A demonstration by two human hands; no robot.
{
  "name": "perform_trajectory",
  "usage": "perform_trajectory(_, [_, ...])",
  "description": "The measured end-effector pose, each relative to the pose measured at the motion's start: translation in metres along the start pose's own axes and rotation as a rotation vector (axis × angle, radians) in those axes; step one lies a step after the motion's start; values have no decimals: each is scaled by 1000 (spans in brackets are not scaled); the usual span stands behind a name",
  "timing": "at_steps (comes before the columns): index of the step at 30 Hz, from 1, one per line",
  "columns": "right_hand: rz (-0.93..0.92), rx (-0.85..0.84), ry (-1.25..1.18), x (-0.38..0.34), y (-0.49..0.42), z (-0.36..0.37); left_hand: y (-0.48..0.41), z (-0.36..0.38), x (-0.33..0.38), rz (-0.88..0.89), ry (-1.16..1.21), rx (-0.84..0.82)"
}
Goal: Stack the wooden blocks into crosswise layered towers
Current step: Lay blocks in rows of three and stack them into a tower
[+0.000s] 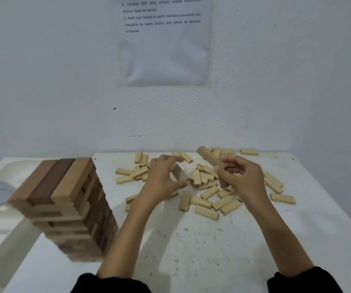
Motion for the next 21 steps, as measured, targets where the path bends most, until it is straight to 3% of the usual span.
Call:
perform_trajectory(7, [0,-145,263,18,105,-18,89,3,-8,-10,-5,-360])
perform_trajectory(15, [-195,-171,551,30,143,-13,148,-3,-12,54,81,-689])
perform_trajectory(18, [-195,-186,642,36,140,-9,154,-9,-13,4,78,-630])
perform_trajectory(21, [-160,-186,667,39,135,-8,160,-5,-16,-84,9,-334])
Point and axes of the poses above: each hand's wrist, its own y-axis away from the middle knuckle, its own z-axis out of the palm, x = y × z, the point moved 4 cm from there along -y, towards the middle knuckle, and after that the axes turned 8 degrees about y, right-handed, at the moved point
